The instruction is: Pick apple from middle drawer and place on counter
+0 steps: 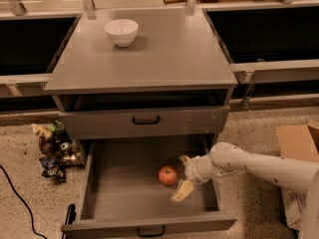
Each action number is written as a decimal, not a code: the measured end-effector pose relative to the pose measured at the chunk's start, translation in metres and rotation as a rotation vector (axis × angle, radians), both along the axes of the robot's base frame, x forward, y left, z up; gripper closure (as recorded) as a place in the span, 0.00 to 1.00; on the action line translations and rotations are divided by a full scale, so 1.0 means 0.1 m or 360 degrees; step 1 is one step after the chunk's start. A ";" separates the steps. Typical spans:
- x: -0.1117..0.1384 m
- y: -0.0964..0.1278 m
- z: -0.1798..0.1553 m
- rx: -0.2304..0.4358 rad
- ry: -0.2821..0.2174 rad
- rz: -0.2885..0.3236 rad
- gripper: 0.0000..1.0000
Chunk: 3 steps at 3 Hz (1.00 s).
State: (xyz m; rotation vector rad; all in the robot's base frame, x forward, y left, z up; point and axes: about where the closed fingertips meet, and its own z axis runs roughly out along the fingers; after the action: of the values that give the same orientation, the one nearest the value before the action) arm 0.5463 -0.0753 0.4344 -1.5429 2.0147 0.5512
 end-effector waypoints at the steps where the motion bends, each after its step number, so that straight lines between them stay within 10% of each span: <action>1: 0.07 0.13 -0.13 0.0030 0.0006 -0.0009 0.00; 3: 0.31 0.41 -0.35 0.0136 0.0023 -0.0014 0.00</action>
Offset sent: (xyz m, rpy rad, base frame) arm 0.0381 0.0348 -0.0382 0.0806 0.0032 -0.0400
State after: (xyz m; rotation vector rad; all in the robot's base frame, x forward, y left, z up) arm 0.5775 -0.0345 0.3993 -1.4830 1.9813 0.6385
